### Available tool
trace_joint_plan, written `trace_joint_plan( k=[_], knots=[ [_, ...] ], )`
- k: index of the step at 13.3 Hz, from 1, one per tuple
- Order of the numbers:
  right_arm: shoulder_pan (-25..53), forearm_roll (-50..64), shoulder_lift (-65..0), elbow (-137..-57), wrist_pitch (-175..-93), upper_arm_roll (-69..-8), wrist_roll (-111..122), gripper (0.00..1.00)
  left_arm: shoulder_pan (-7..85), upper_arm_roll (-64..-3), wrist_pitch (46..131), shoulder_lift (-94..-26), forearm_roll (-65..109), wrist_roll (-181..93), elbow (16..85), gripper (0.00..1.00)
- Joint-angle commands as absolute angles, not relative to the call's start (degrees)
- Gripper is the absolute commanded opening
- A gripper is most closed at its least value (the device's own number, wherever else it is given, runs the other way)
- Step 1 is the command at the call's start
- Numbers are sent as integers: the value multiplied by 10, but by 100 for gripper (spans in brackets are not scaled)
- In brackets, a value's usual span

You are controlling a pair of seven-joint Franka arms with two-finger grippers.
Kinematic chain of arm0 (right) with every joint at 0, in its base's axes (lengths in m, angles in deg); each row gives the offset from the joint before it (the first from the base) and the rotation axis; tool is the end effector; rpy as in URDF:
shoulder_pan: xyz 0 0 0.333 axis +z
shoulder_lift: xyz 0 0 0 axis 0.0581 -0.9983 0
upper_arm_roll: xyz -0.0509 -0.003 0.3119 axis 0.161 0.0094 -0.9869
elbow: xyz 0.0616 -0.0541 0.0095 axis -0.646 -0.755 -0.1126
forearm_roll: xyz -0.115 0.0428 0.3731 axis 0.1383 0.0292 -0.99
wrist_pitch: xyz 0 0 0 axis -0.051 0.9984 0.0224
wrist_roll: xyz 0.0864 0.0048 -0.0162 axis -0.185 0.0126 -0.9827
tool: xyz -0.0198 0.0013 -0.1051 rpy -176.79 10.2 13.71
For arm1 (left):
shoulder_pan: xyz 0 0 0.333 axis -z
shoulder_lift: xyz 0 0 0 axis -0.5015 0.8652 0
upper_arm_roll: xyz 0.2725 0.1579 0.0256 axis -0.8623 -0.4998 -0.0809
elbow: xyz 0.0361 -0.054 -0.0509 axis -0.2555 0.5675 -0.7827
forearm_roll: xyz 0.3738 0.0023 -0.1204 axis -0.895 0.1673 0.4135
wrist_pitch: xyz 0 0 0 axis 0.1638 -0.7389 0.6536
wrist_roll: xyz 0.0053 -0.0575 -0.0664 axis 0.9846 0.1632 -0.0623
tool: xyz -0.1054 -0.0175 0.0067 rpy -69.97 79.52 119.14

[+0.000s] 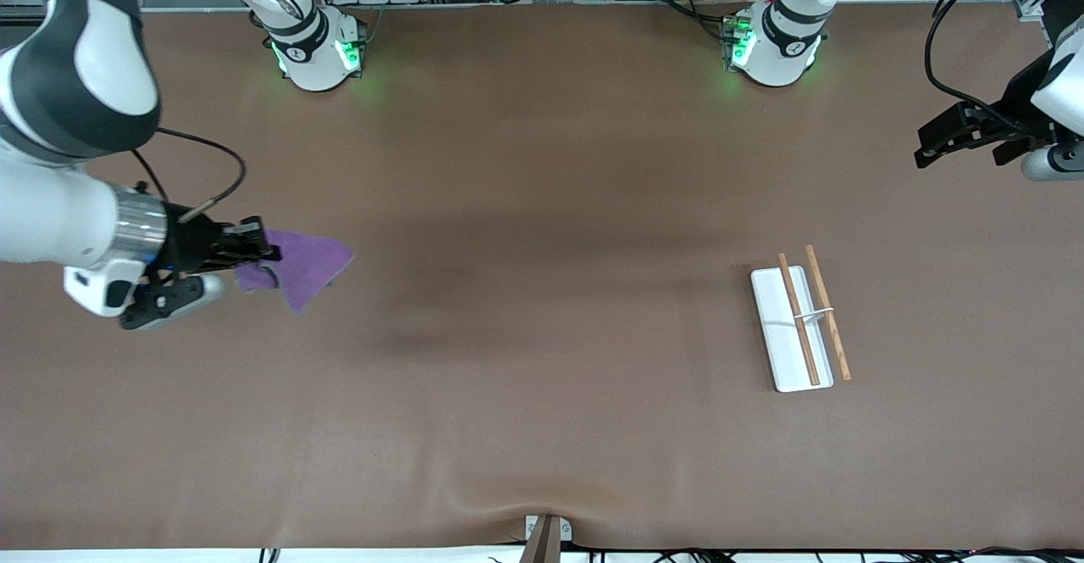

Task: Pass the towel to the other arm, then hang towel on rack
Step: 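Lift the towel with the right gripper while the left gripper approaches, then close the left gripper on the towel beside the right gripper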

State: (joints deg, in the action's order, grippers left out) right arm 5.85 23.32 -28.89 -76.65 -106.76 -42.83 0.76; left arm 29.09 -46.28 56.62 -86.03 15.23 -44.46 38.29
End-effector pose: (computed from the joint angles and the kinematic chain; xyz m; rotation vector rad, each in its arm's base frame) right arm 0.6334 0.1272 0.5173 -2.7549 -0.3949 0.2323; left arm 0.5402 -0.0462 0.6447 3.1129 0.0467 -0.0508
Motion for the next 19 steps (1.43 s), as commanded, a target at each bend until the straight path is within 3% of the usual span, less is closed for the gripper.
trace_joint_plan(
  k=[1, 6, 14, 19],
  knots=[
    [86, 172, -292, -756, -1065, -422, 38, 0, 297, -466, 562, -847, 172, -441, 369, 100],
    [144, 135, -296, -760, -1109, -421, 99, 0, 303, -458, 602, -810, 208, -379, 368, 100],
    [240, 127, -303, -761, -1177, -421, 207, 0, 306, -394, 685, -746, 214, -279, 368, 100],
    [289, 126, -305, -761, -1237, -421, 302, 0, 362, -389, 750, -685, 236, -169, 368, 100]
  ],
)
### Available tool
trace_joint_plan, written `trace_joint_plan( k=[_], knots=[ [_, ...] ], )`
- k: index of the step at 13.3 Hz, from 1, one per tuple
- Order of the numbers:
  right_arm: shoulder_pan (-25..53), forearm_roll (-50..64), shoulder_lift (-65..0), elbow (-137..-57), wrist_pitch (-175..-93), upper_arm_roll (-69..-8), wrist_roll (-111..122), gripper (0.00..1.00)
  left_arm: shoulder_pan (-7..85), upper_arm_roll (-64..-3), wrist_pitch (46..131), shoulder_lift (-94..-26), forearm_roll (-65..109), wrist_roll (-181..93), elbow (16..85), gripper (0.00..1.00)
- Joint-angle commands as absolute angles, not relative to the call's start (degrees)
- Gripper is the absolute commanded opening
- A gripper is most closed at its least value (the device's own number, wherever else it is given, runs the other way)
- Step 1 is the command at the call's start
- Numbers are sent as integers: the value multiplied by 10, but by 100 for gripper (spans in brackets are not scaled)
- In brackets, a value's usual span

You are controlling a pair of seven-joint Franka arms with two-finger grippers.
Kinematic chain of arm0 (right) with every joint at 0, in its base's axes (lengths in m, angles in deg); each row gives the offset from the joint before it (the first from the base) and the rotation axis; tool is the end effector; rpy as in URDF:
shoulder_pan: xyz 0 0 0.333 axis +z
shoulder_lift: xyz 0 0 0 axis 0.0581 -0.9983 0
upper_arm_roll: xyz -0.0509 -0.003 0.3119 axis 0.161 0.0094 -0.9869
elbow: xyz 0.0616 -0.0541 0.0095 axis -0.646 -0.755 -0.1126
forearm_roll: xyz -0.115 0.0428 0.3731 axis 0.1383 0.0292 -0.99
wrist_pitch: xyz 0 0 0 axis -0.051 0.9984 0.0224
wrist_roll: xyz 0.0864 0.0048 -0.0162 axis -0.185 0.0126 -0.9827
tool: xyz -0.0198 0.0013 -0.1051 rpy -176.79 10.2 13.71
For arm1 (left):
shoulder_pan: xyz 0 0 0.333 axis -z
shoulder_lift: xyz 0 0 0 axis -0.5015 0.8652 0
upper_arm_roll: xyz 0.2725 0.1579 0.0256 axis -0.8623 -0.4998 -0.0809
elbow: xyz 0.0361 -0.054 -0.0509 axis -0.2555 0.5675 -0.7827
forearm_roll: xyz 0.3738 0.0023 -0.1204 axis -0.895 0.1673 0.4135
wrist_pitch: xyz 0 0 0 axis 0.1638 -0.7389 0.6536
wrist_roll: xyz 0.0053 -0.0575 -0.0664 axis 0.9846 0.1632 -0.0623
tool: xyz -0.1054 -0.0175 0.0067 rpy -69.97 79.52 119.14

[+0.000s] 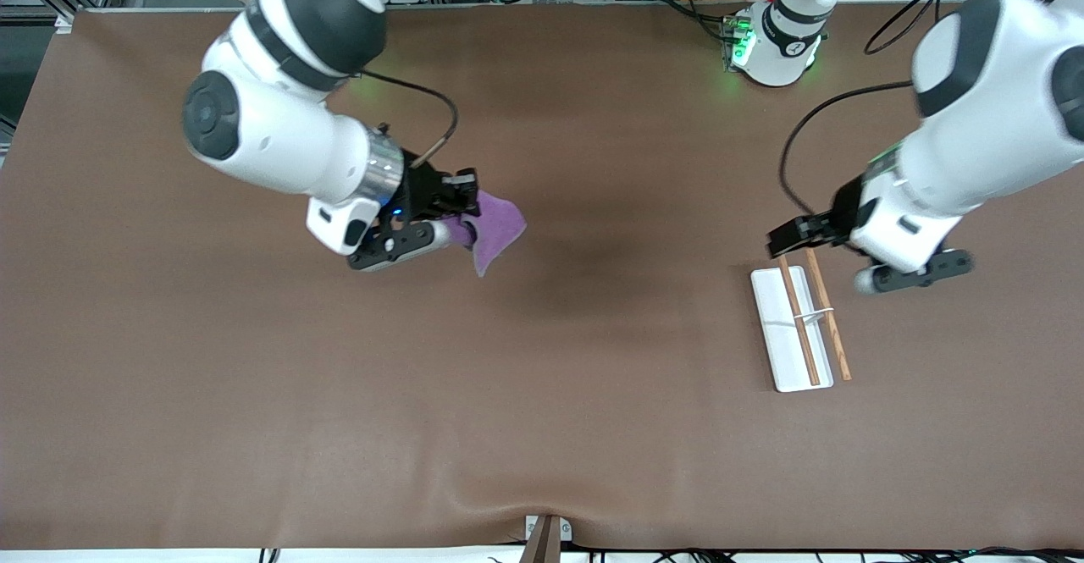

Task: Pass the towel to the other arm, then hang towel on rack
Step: 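Close the left gripper on the towel beside the right gripper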

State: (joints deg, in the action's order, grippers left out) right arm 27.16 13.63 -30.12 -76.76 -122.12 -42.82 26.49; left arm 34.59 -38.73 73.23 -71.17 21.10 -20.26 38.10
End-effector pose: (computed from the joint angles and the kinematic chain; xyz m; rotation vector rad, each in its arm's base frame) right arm 0.5719 0.3688 0.5285 -2.6380 -0.1610 0.1736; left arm 0.6089 -0.1889 0.5225 2.9399 0.3849 -0.0994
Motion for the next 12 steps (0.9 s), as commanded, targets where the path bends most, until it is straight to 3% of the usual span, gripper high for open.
trace_joint_plan(
  k=[1, 12],
  knots=[
    [297, 126, -306, -761, -1246, -421, 313, 0, 363, -389, 761, -674, 264, -165, 368, 100],
    [347, 110, -322, -761, -1373, -421, 423, 0, 433, -389, 774, -575, 368, -87, 376, 100]
  ],
)
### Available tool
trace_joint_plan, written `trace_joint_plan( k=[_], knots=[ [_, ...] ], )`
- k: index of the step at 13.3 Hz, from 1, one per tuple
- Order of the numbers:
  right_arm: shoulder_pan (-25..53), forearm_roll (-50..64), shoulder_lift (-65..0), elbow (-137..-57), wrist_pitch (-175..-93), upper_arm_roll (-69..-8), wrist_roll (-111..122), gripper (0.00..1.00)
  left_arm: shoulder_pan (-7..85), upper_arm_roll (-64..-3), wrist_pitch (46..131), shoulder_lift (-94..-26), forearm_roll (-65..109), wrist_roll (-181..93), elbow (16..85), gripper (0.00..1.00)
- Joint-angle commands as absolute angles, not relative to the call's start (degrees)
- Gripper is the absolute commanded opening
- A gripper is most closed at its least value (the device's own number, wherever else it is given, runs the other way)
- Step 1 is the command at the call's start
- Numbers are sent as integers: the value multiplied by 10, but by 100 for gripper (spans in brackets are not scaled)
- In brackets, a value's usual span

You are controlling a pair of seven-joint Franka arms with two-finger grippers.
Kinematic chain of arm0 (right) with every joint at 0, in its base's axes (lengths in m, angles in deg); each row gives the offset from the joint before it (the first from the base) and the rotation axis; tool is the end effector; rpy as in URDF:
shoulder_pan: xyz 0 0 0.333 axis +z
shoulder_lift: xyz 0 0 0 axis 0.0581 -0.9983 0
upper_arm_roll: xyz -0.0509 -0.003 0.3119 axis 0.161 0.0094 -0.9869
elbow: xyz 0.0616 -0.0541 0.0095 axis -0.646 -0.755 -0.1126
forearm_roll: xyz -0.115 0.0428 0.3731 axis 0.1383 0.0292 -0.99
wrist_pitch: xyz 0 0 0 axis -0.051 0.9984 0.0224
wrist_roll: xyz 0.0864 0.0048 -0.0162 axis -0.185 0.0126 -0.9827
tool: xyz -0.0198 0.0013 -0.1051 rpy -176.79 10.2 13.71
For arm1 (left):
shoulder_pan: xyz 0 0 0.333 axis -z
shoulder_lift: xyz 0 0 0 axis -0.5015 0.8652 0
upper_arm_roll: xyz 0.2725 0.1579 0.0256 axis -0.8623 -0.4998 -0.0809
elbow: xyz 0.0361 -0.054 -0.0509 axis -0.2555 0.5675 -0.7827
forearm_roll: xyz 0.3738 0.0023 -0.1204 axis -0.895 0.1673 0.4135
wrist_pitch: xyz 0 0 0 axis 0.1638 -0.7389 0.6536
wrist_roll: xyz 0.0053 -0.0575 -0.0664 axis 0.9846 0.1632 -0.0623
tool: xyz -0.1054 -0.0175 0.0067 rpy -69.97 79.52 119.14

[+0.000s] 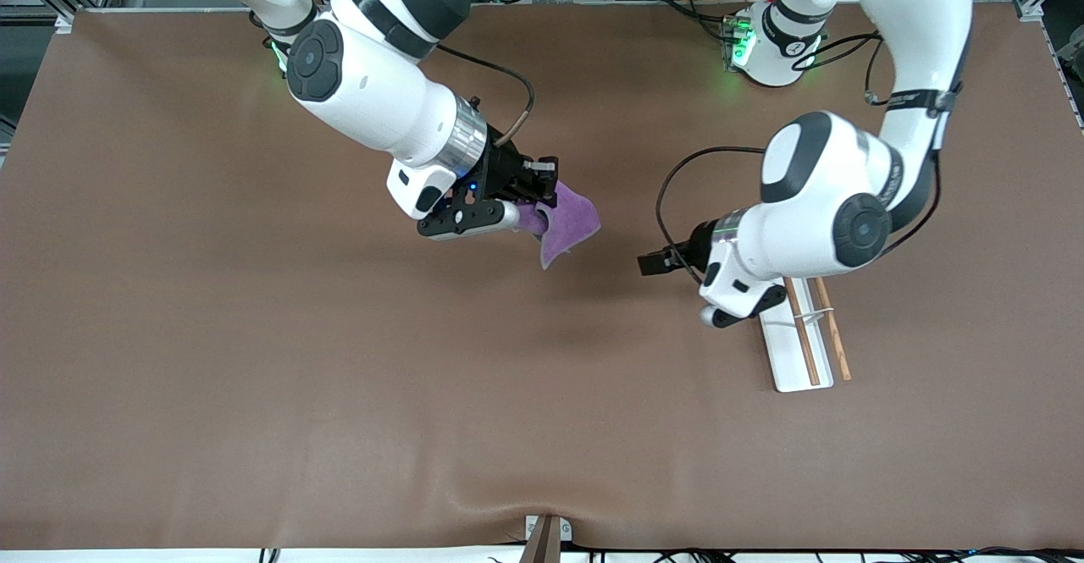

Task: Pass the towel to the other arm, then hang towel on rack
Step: 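Close the left gripper on the towel beside the right gripper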

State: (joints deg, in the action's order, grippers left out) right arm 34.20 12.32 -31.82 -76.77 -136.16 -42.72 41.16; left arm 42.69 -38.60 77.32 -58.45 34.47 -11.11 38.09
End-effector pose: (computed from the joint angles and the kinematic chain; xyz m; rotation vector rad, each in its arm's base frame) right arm 0.5528 0.4406 0.5306 -2.5602 0.1178 0.0596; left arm 0.6045 -0.2985 0.3919 2.7390 0.5354 -0.5083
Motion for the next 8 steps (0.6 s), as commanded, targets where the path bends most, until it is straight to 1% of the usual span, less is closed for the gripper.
trace_joint_plan(
  k=[1, 6, 8],
  knots=[
    [347, 110, -323, -761, -1376, -421, 423, 0, 434, -389, 774, -568, 386, -77, 376, 100],
    [351, 110, -325, -761, -1380, -421, 423, 0, 430, -394, 777, -539, 487, -35, 369, 100],
    [350, 110, -325, -761, -1380, -421, 423, 0, 436, -394, 777, -537, 497, -9, 368, 100]
  ],
)
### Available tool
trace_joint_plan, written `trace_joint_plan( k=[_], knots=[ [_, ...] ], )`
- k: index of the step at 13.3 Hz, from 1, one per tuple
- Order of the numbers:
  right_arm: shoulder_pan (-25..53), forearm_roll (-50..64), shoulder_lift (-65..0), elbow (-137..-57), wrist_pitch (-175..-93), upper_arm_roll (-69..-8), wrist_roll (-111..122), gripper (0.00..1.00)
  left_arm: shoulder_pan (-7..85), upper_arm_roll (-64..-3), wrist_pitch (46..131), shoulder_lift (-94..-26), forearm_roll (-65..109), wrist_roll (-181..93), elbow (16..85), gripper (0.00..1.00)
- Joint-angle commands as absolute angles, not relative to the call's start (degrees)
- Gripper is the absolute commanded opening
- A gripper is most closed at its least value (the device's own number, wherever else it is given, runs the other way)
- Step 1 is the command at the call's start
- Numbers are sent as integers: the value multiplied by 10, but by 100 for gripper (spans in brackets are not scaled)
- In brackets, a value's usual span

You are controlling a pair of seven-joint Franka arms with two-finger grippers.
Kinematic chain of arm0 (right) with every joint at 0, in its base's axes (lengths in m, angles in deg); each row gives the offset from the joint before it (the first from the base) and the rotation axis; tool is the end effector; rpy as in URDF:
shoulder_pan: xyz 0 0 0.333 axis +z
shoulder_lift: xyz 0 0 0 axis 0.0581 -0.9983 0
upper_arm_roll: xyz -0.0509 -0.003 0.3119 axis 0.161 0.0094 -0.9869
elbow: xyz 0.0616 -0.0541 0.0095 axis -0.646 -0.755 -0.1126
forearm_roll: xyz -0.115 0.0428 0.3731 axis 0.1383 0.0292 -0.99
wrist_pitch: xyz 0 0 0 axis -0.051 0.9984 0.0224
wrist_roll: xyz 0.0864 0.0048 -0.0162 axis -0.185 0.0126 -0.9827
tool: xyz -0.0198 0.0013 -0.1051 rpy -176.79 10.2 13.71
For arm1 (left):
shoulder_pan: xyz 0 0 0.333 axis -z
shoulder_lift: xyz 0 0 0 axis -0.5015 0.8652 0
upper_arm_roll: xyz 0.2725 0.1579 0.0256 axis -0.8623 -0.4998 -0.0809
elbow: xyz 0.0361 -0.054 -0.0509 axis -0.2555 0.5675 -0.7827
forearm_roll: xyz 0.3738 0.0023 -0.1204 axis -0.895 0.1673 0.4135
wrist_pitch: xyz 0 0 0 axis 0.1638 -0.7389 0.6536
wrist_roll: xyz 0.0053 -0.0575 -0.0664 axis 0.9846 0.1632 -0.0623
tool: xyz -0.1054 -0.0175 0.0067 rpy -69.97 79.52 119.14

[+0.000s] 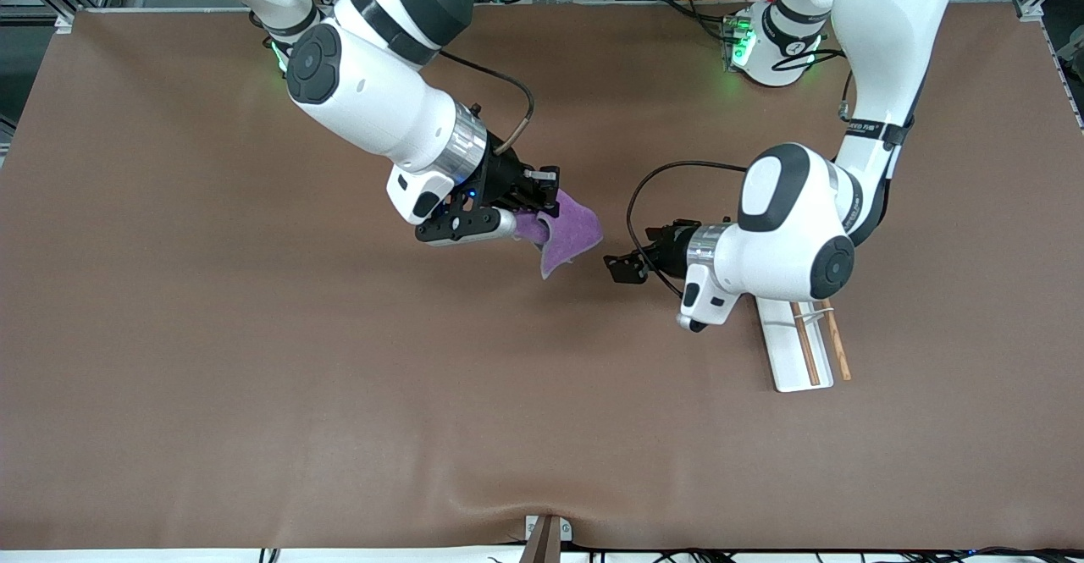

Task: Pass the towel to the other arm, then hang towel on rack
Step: 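Close the left gripper on the towel beside the right gripper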

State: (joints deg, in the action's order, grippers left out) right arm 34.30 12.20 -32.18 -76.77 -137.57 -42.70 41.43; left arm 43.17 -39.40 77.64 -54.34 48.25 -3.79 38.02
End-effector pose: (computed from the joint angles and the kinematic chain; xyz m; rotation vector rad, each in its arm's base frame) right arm 0.5554 0.4420 0.5286 -2.5509 0.1331 0.0416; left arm 0.6064 -0.3130 0.3541 2.4795 0.8109 -0.7612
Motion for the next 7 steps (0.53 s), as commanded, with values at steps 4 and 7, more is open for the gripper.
trace_joint_plan(
  k=[4, 7],
  knots=[
    [350, 111, -324, -761, -1380, -421, 423, 0, 439, -392, 777, -536, 500, 35, 363, 100],
    [351, 111, -324, -761, -1380, -421, 422, 0, 441, -388, 777, -538, 501, 48, 362, 100]
  ],
)
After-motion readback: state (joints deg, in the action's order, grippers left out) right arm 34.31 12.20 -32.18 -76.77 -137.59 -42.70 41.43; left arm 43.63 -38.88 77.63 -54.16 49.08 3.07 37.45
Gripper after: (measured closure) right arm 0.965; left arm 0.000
